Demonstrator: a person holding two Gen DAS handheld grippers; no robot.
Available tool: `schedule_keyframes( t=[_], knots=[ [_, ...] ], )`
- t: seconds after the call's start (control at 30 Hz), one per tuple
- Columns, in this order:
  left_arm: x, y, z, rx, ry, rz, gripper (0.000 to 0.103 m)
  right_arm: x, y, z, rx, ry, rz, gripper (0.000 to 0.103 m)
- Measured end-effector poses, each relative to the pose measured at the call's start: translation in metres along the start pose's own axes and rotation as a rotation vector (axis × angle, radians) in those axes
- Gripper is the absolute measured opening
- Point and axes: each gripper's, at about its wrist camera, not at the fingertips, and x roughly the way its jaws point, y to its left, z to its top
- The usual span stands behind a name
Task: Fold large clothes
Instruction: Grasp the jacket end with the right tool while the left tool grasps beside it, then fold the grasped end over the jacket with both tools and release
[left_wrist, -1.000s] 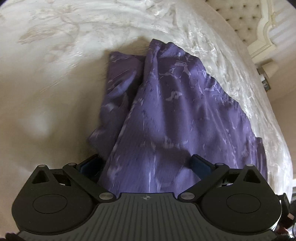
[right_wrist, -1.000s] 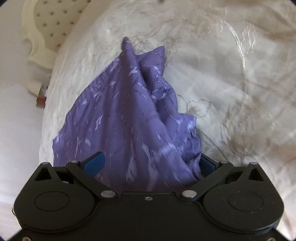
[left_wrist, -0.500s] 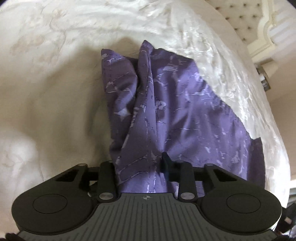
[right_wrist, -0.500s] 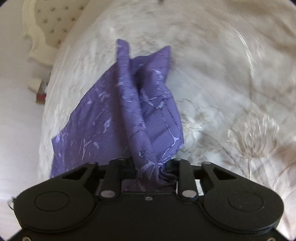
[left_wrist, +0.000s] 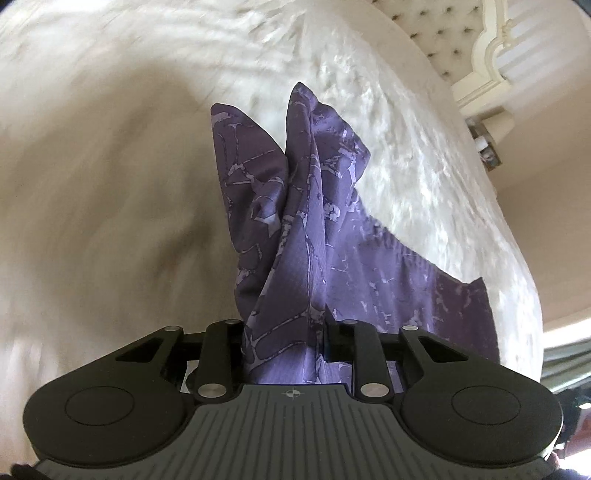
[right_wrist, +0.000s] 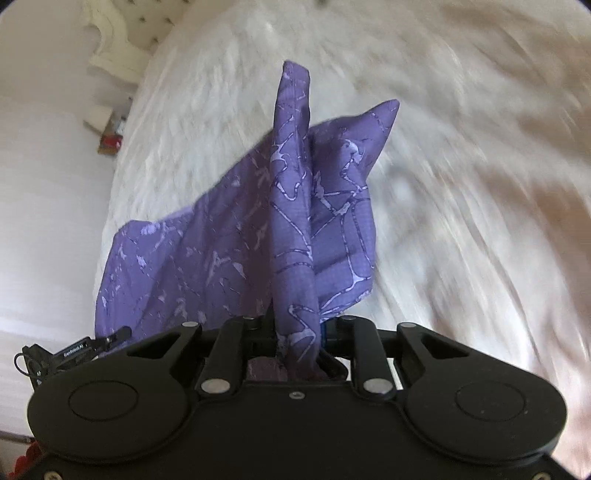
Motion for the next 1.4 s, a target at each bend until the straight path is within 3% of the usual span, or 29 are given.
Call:
schedule_keyframes(
  t=[0.1,0.17,0.23,0.3,0.5,0.57,0.63,0.77,0.9,1.1,1.27,1.4],
  knots=[
    [-0.005,0.017,-0.028,-0.016,0.031,0.031,0.029,-0.005,-0.018,-0.025,0.038,0.046,-0.007,0.034],
    [0.001,0.030,-0.042,-0.002,0.046,0.093,0.040,-0.003,-0.029,-0.037,0.055,0.037,-0.068,0.045],
    [0.008,0.039,-0.046,-0.005,0.053,0.127,0.058,0.001,-0.039,-0.044,0.061,0.010,-0.153,0.066],
    [0.010,0.047,-0.047,-0.025,0.051,0.133,0.060,0.002,-0.046,-0.049,0.123,-0.020,-0.183,0.073],
    [-0.021,0.028,-0.045,0.052,-0.030,0.190,0.060,-0.009,-0.027,-0.053,0.083,-0.103,-0.235,0.075],
    [-0.030,0.021,-0.042,0.074,-0.039,0.189,0.068,-0.022,-0.024,-0.053,0.061,-0.161,-0.245,0.077],
    [-0.032,0.008,-0.037,0.112,-0.036,0.211,0.082,-0.028,-0.011,-0.048,0.031,-0.225,-0.259,0.079],
    [-0.030,-0.030,-0.034,0.276,-0.087,0.233,0.082,-0.029,0.011,-0.038,-0.087,-0.291,-0.288,0.085],
    [-0.020,-0.068,-0.029,0.410,-0.111,0.196,0.082,-0.001,0.050,-0.030,-0.272,-0.262,-0.283,0.085],
    [0.026,-0.097,-0.023,0.542,-0.052,0.131,0.082,0.061,0.102,-0.030,-0.465,-0.160,-0.203,0.085],
    [0.077,-0.085,-0.015,0.538,0.026,0.217,0.082,0.112,0.127,-0.035,-0.581,-0.068,-0.231,0.085],
    [0.104,-0.068,-0.008,0.503,0.093,0.257,0.084,0.140,0.119,-0.030,-0.627,-0.037,-0.341,0.086]
  ],
)
